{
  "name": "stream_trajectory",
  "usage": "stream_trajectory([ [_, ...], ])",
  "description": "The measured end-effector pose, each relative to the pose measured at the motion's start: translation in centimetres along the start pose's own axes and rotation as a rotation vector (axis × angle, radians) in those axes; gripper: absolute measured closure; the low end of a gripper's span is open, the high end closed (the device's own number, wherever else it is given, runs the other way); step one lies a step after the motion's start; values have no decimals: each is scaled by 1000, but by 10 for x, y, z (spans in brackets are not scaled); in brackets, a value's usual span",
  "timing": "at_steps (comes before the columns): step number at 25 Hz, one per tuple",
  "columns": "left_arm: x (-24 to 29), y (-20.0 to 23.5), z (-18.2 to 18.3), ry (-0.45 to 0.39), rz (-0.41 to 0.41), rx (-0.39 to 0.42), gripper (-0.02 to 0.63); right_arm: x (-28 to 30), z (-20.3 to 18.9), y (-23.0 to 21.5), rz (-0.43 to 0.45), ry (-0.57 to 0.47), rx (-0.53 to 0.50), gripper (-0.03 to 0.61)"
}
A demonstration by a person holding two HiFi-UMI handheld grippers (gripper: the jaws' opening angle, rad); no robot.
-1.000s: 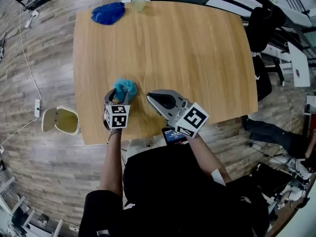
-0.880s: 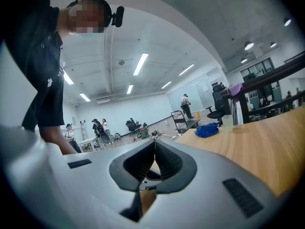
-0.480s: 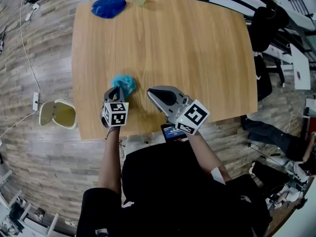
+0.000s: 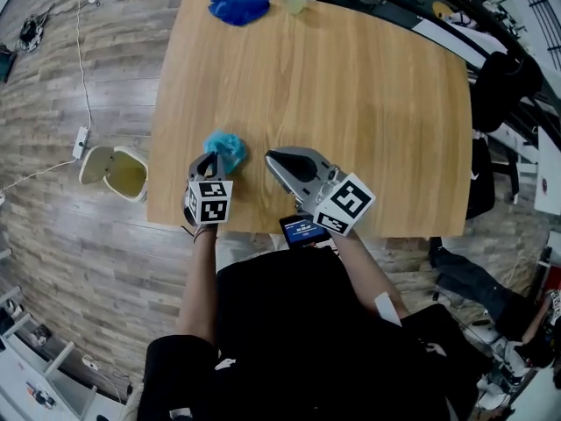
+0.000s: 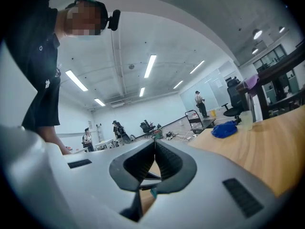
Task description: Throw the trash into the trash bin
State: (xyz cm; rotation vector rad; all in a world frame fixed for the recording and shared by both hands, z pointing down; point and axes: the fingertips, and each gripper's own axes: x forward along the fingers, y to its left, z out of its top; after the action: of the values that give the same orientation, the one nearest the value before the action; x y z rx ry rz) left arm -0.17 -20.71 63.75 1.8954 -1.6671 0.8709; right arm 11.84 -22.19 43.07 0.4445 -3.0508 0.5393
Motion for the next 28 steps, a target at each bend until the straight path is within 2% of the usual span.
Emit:
stream_trajectory([
  [3,-10,22,-5,-17,66,-86,589,20,-13,-5,46,10,19,581],
  [8,-48,64,-39,-41,138,-179,589,65,-31,33,149,56,24,581],
  [14,-73,130,-69,-67,149,-228,589,132,-54,69,166,85,32,580],
  [17,-90,174,-93,-47,143,-215,589,173,-69,100,145,97,50,580],
  [22,-112,256,-123,-57,164,-211,589,250,-95,151,192,141,64,580],
  [28,-113,344,-185,-55,178,-306,589,350,-131,196,236,185,52,581],
])
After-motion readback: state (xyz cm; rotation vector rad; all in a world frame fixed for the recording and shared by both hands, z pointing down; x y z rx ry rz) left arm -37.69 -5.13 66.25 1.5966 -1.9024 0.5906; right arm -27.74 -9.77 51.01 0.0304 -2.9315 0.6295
